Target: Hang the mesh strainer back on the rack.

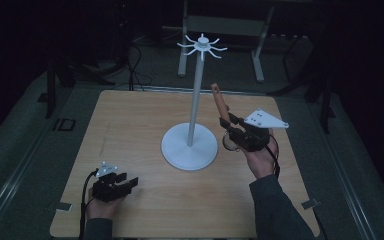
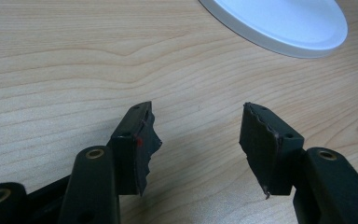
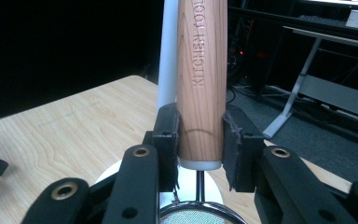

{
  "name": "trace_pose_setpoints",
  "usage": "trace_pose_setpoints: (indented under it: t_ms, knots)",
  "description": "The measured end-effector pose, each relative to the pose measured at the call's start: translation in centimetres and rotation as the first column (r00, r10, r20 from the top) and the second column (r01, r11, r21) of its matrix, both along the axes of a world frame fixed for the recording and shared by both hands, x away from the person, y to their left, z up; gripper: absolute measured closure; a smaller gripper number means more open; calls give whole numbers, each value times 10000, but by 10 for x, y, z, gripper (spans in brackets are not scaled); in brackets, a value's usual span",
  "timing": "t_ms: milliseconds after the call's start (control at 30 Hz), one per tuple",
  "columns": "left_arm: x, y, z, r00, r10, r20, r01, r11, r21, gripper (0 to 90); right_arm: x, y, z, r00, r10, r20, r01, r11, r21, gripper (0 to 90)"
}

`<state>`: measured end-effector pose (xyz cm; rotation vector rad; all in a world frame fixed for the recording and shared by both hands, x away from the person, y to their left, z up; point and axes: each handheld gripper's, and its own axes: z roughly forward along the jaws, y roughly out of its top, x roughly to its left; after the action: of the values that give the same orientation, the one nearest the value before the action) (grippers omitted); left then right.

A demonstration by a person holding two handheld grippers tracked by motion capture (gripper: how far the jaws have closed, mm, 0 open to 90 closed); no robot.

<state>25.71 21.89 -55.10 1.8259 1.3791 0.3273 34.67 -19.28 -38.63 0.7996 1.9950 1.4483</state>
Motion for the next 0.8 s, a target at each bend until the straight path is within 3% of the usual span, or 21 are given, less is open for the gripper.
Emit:
trace_pose_setpoints:
  t_ms: [800]
  knots:
    - [0,-1,0,10000,-28,-9,28,10000,-17,450,0,-1,14,9997,-100,216,87,9982,591,693]
